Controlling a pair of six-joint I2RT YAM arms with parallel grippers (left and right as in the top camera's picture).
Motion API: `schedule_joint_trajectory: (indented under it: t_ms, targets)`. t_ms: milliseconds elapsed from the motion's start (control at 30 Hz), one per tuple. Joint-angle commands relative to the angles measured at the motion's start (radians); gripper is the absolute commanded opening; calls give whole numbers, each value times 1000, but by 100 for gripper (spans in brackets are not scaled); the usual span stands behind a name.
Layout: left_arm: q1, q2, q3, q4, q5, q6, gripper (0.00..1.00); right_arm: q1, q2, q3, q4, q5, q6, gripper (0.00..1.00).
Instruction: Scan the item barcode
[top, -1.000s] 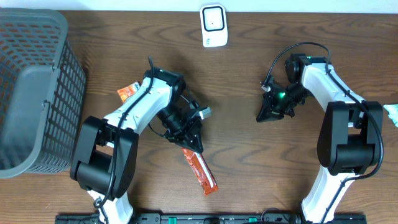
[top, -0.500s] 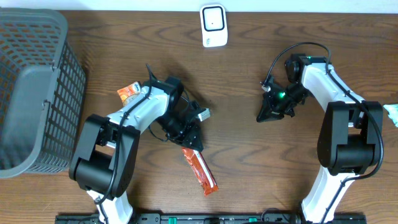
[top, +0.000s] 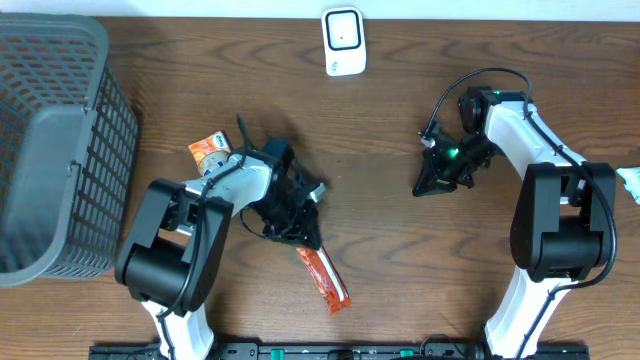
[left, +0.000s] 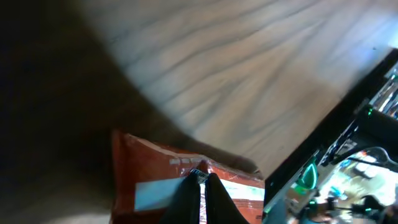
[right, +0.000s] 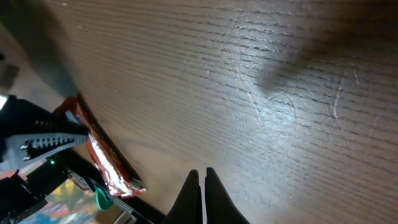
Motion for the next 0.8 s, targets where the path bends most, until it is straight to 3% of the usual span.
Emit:
schedule_joint_trajectory:
  t_ms: [0, 167, 367, 500, 633, 733, 767]
  targets:
    - [10, 17, -39, -8, -114, -127, 8, 7, -30, 3, -5, -4, 8, 1]
    - [47, 17, -62, -86, -224, -163, 8, 7, -30, 3, -7, -4, 8, 1]
    - [89, -34, -37, -116, -240, -143, 8, 27, -31, 3, -7, -5, 8, 1]
    - [91, -176, 63, -116, -240, -144, 7, 53, -39, 3, -20, -5, 8, 14]
    - [91, -325, 151, -113, -240, -144, 7, 83, -64, 3, -54, -18, 8, 20]
    - [91, -438, 202, -111, -262, -144, 8, 115, -90, 3, -88, -74, 7, 37]
    - [91, -517, 223, -101, -297, -145, 8, 143, -106, 3, -140, -175, -36, 59]
